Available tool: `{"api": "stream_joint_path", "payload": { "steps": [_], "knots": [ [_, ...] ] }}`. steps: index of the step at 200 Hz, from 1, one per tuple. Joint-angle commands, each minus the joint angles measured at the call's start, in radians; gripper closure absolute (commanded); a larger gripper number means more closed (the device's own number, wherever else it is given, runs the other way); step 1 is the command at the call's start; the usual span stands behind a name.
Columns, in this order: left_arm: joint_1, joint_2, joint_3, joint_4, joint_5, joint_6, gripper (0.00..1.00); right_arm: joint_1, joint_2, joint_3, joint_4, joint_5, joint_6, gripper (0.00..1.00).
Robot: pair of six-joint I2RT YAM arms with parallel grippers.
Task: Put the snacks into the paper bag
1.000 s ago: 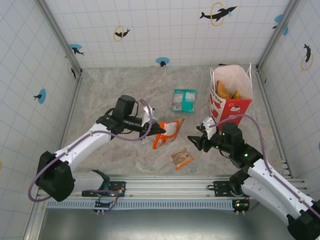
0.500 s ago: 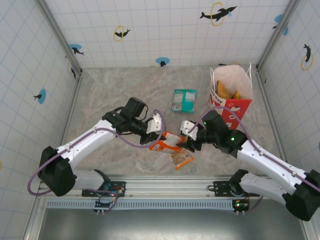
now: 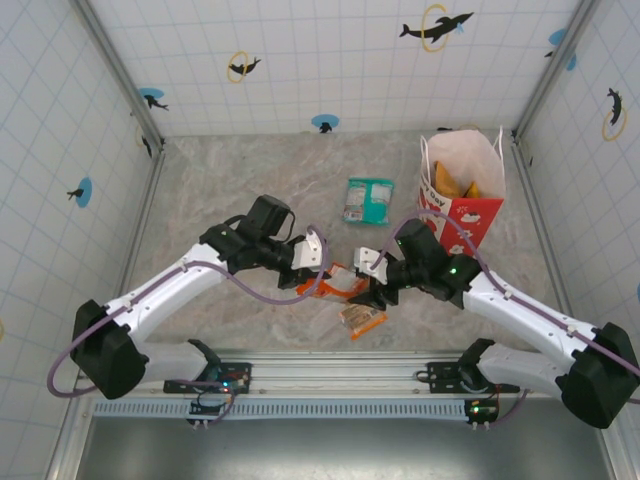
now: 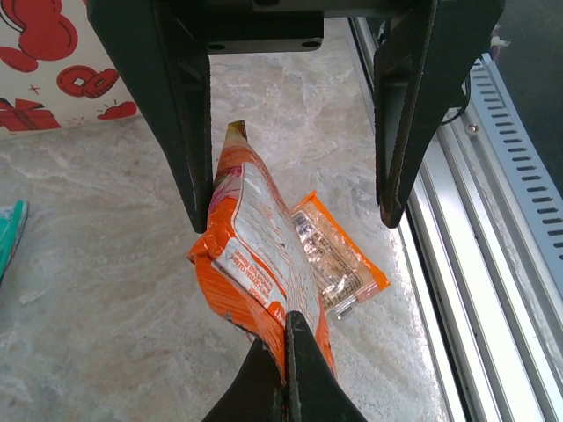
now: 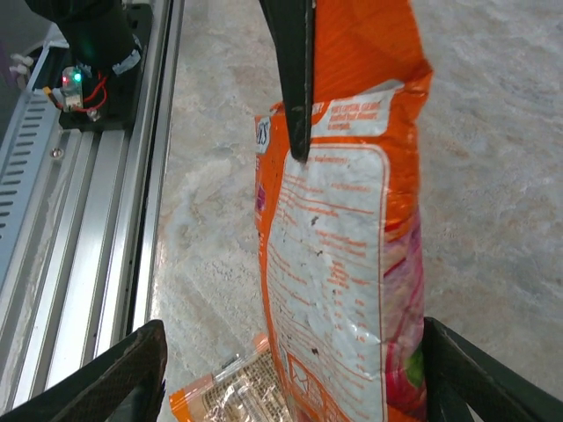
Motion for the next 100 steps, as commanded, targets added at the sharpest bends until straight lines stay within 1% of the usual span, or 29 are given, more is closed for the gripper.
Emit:
{"api": "stream_joint_path", "payload": {
  "steps": [1,28,61,78,100],
  "knots": [
    [-0.011,-0.027,0.033,0.025,0.006,0.053,1.00,-0.010,-0.002,-0.014,0.069,-0.027,0.016,0.24],
    [-0.018,-0.036,0.029,0.039,-0.017,0.065,1.00,-0.026,-0.003,-0.041,0.134,-0.054,0.046,0.23],
    [-0.018,-0.049,0.019,0.080,-0.036,0.065,1.00,-0.032,0.036,-0.043,0.130,-0.112,0.076,0.26],
    [-0.019,-0.051,0.019,0.088,-0.054,0.065,1.00,-0.036,0.047,-0.044,0.128,-0.125,0.084,0.30],
    [-0.022,-0.061,0.004,0.130,-0.128,0.030,1.00,-0.048,0.049,-0.047,0.124,-0.145,0.100,0.37]
  ]
}}
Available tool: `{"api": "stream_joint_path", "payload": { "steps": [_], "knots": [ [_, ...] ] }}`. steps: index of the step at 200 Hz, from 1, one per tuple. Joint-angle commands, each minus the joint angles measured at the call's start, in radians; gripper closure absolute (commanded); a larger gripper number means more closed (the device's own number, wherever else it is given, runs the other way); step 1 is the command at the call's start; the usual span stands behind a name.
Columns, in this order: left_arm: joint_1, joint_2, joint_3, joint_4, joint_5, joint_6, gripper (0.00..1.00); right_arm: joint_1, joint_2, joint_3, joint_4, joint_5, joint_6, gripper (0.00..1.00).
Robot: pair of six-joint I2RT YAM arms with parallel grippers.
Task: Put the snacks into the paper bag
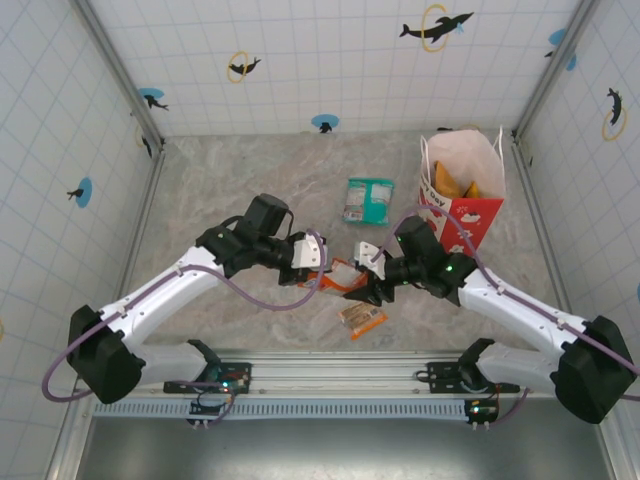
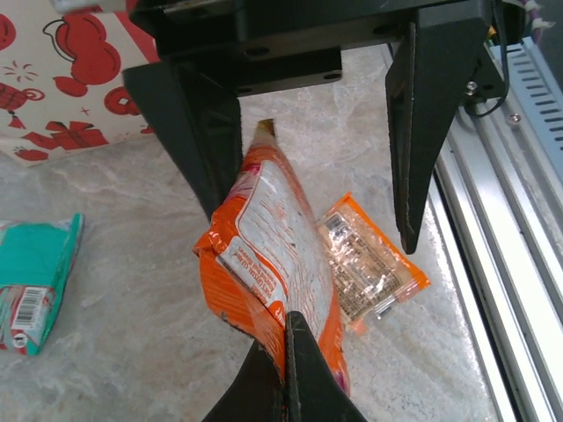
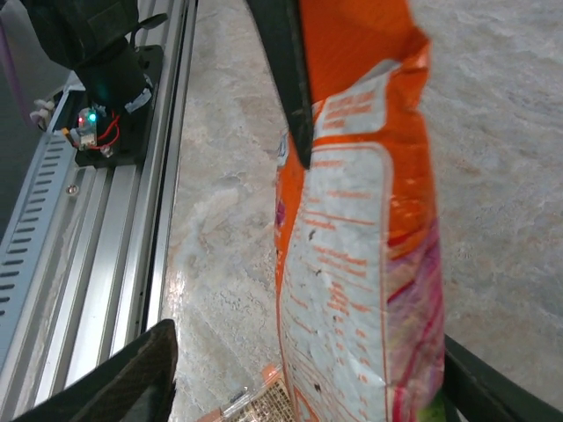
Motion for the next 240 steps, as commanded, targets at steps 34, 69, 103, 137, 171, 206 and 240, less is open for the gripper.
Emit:
{"api": "stream_joint_path", "payload": {
  "steps": [34,69,103,137,171,206,240],
  "knots": [
    [-0.009,-0.051,-0.015,0.127,-0.125,-0.032,1.00,-0.039,0.007,-0.021,0.022,-0.069,0.063,0.54],
    [-0.011,-0.054,-0.020,0.156,-0.143,-0.071,1.00,-0.044,0.004,-0.019,0.020,-0.055,0.071,0.67],
    [-0.011,-0.045,-0.024,0.166,-0.191,-0.117,0.92,-0.048,-0.023,-0.028,0.034,-0.007,0.093,0.82],
    [-0.011,-0.057,-0.060,0.210,-0.223,-0.205,0.59,-0.054,-0.083,-0.079,0.093,0.070,0.187,0.89],
    [-0.011,-0.072,-0.111,0.317,-0.308,-0.395,0.26,-0.060,-0.193,-0.206,0.244,0.204,0.382,0.91],
    [-0.008,-0.072,-0.182,0.456,-0.510,-0.646,0.08,-0.061,-0.327,-0.317,0.347,0.408,0.587,0.91],
    [0.053,-0.054,-0.227,0.529,-0.571,-0.892,0.02,-0.060,-0.417,-0.287,0.307,0.592,0.682,0.92]
  ]
}}
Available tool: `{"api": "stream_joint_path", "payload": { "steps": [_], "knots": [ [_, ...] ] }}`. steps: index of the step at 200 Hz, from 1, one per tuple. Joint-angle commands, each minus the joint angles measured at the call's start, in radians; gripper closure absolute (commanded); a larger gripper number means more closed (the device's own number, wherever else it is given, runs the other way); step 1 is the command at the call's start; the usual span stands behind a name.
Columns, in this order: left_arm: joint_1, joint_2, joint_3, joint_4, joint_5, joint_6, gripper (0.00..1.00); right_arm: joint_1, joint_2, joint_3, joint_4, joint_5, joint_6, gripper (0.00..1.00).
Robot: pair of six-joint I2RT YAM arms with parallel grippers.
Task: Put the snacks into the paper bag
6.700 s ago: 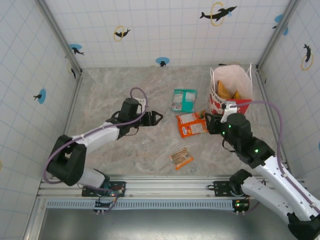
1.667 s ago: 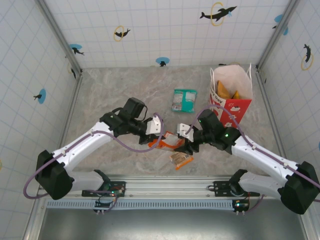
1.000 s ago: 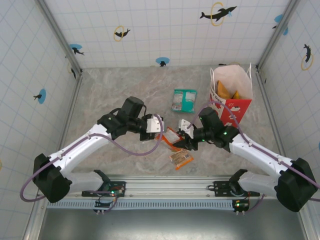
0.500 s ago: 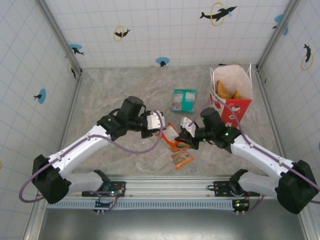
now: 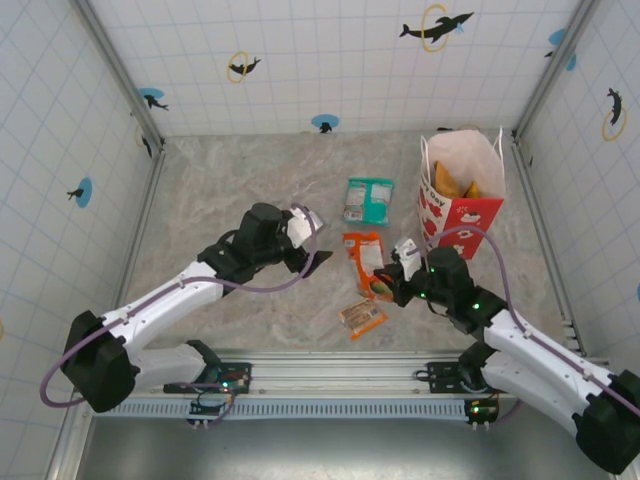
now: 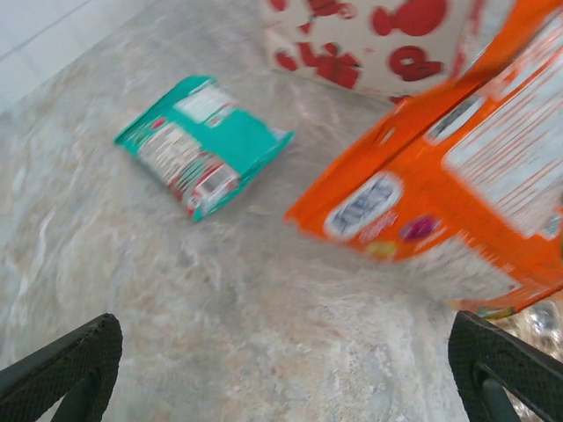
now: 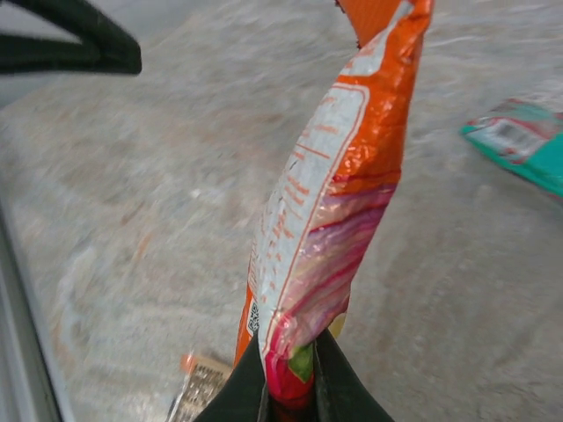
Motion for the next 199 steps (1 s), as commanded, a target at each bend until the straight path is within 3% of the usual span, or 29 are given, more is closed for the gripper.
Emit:
{"api": "stream_joint_path", "payload": {
  "steps": [1,31,85,142,199],
  "knots": [
    [0.049,0.005,-0.028,0.105,-0.099,-0.266,0.02,-0.003,-0.063,0.039,0.088,0.190,0.128,0.92],
    [0.121,0.030,-0.037,0.126,-0.134,-0.465,0.02,-0.008,-0.062,0.190,0.021,0.302,0.094,0.93],
    [0.124,0.097,0.027,0.098,-0.114,-0.468,0.02,-0.072,0.095,0.496,0.060,0.423,-0.033,0.92],
    [0.124,0.101,0.048,0.100,-0.096,-0.460,0.03,-0.297,0.293,0.739,0.176,0.360,-0.046,0.90],
    [0.124,0.099,0.044,0.106,-0.091,-0.447,0.02,-0.543,0.313,0.696,0.201,0.276,0.027,0.90]
  ]
}}
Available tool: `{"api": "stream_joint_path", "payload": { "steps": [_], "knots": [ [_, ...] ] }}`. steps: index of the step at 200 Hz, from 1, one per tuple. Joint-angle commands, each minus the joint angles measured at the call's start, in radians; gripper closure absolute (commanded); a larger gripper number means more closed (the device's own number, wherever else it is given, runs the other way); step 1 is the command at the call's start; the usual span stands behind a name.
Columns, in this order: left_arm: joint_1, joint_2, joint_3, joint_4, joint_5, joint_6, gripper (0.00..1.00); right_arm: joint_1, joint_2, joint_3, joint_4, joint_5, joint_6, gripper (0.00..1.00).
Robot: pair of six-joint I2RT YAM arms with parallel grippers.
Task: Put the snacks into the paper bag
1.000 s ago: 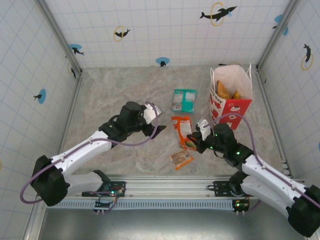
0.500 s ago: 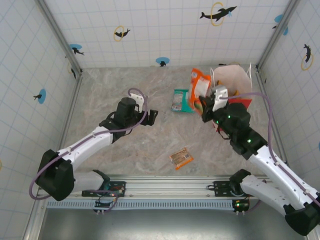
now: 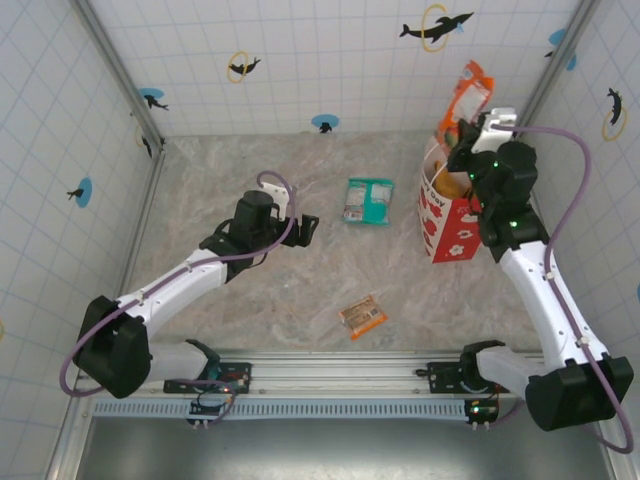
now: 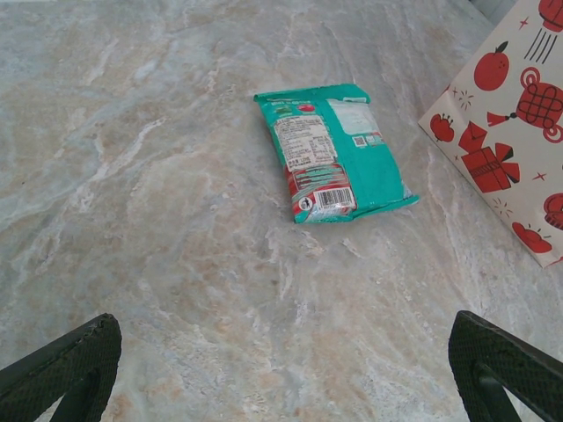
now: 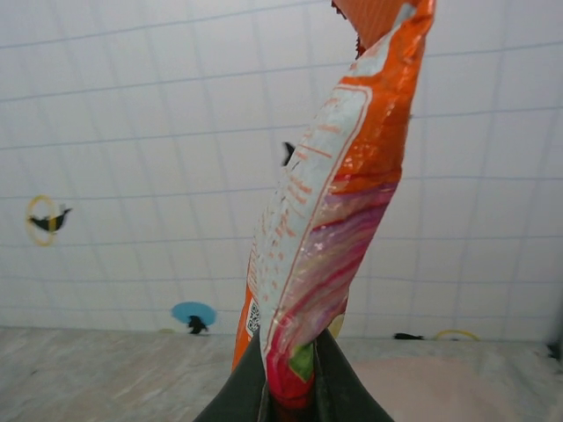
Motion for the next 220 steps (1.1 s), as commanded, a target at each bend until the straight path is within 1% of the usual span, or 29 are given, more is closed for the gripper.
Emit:
{"api": "stream_joint_path", "payload": {
  "steps": [1,42,80,104,171,199,220],
  "knots": [
    [-0.001,-0.004,0.028,0.005,0.010,-0.002,0.02,-0.059,-0.027,-0.013,0.101,-0.040,0.036,0.90],
    [-0.001,0.023,0.031,0.015,0.040,-0.014,0.02,-0.146,-0.060,-0.098,0.115,-0.138,0.098,0.89],
    [0.000,0.045,0.042,0.017,0.060,-0.022,0.02,-0.176,-0.055,-0.116,0.099,-0.139,0.088,0.88],
    [-0.001,0.048,0.044,0.018,0.063,-0.020,0.02,-0.187,-0.029,-0.095,0.104,-0.154,0.083,0.87],
    [-0.001,0.053,0.049,0.015,0.060,-0.015,0.02,-0.203,0.080,0.071,0.058,-0.146,-0.014,0.87],
    [0.000,0.053,0.048,0.014,0.057,-0.014,0.02,-0.205,0.092,0.072,0.041,-0.149,-0.041,0.87],
    [0.001,0.055,0.046,0.014,0.054,-0.013,0.02,-0.204,0.074,0.026,0.026,-0.150,-0.056,0.87]
  ]
}}
